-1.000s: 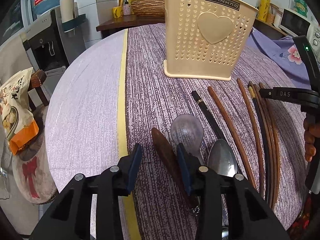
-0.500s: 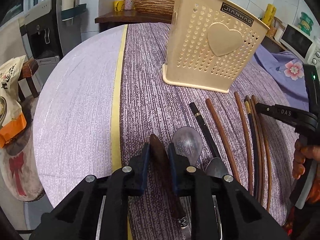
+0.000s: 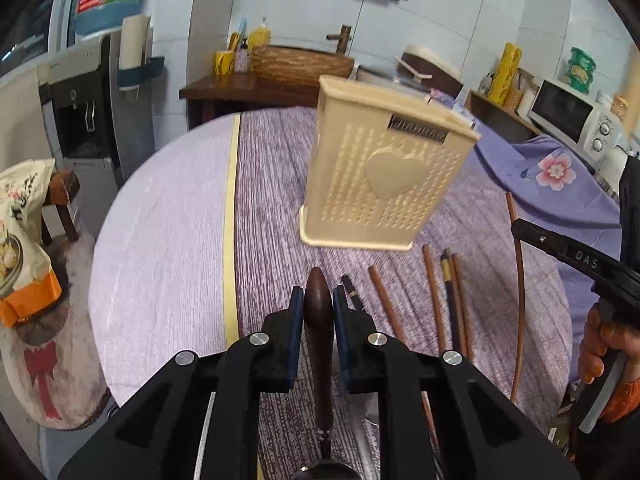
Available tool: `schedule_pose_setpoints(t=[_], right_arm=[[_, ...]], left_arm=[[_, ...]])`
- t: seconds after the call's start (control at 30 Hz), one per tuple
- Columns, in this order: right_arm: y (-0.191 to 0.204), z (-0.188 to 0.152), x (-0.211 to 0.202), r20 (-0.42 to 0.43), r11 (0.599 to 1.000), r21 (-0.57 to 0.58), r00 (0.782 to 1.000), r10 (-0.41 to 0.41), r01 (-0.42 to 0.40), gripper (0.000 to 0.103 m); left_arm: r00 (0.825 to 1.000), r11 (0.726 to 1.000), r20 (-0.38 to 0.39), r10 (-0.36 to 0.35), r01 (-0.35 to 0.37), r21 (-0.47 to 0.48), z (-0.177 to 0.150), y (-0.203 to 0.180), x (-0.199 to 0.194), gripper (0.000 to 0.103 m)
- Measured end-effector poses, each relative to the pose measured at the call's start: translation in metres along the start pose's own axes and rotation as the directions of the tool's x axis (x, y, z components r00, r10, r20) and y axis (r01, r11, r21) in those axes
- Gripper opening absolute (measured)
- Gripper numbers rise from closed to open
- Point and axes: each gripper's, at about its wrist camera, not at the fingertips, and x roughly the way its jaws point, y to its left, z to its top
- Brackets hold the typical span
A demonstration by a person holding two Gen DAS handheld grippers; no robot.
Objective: Organize utensils
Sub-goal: 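Close left tool on the wooden handle while right tool grips one chopstick, then carry both held utensils up and lower them into the cream holder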
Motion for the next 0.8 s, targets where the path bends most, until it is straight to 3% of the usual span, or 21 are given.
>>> schedule_pose_setpoints(t=[0.2,0.47,0.8], right_arm=[[0.008,0.007,-0.054,0.092,0.997,-0.053,0.994,0.052,-0.047,0.007],[0.015,0.003,-0.095,0.143,0.992,-0.099,0.985,0.092,-0.078,0.007],[0.022,0.001,-0.11,0.143,0.985,-0.143,0.983,0.118,-0.097,0.007]], left_arm=[[0.996,0.999,0.086,-0.024,0.022,0.026,0.013,-0.006,-0.034,0.015],[0.991,0.998,0.129,-0.026,0.018,0.065,0.017,-0.013,-0.054,0.015],[0.989,0.997,0.15,-0.011,-0.001,0.076,0.019,-0.01,-0.064,0.015]])
